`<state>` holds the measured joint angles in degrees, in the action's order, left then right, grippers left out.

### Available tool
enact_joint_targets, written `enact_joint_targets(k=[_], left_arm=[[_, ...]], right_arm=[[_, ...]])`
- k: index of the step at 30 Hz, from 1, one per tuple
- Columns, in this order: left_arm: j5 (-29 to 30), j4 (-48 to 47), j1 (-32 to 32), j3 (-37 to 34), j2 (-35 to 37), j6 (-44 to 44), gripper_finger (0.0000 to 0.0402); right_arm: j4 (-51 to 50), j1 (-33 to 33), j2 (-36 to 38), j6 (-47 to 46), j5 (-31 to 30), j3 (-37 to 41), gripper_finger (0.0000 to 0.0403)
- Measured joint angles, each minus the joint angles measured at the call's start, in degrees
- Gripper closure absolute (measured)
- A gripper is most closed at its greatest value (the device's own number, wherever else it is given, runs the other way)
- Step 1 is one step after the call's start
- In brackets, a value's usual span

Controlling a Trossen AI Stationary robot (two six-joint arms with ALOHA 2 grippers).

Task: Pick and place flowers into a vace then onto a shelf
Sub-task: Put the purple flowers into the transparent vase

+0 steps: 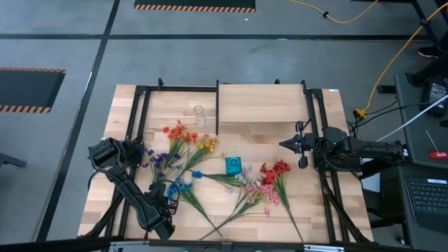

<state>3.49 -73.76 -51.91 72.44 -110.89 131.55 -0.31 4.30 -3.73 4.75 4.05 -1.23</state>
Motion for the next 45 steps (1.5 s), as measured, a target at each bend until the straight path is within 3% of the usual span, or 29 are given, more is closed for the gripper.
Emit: enact_joint_targets(k=[8,13,17,20,24,29,36,45], left_arm=[[0.17,-0.03,2.67,0.0,1.38,-7.07,0.0258],[3.77,-0.83,3.7,0.0,6.35,-11.7,0.0258],[3.26,-1.28,3.35,-0.4,10.35,-12.31,0.0258],[2.83,2.28,2.64,-4.61,13.82,-12.04,0.0258],[3.3,14.56,1.46,-14.47,19.87,-10.97,0.0258],[7.85,21.17,0.88,-21.74,24.67,-9.93,0.0258],[3.42,21.35,0.99,-22.4,25.2,-9.34,0.0258],[3.46,21.25,1.01,-22.4,24.51,-8.3,0.0258]], right_arm=[[0.0,-0.01,-0.01,0.0,0.0,-0.01,0.0395],[0.01,0.01,-0.02,0.0,0.0,-0.02,0.0395],[0.02,0.0,-0.01,0.0,0.02,0.0,0.0395],[0.0,-0.01,-0.01,0.02,0.0,-0.02,0.0395],[-0.01,0.01,0.01,0.06,0.02,0.0,0.0395],[0.01,0.02,-0.01,0.2,0.0,0.0,0.0395],[-0.01,-0.01,-0.01,0.67,0.0,-0.01,0.0395],[-0.01,0.0,-0.01,1.9,-0.02,-0.02,0.0395]])
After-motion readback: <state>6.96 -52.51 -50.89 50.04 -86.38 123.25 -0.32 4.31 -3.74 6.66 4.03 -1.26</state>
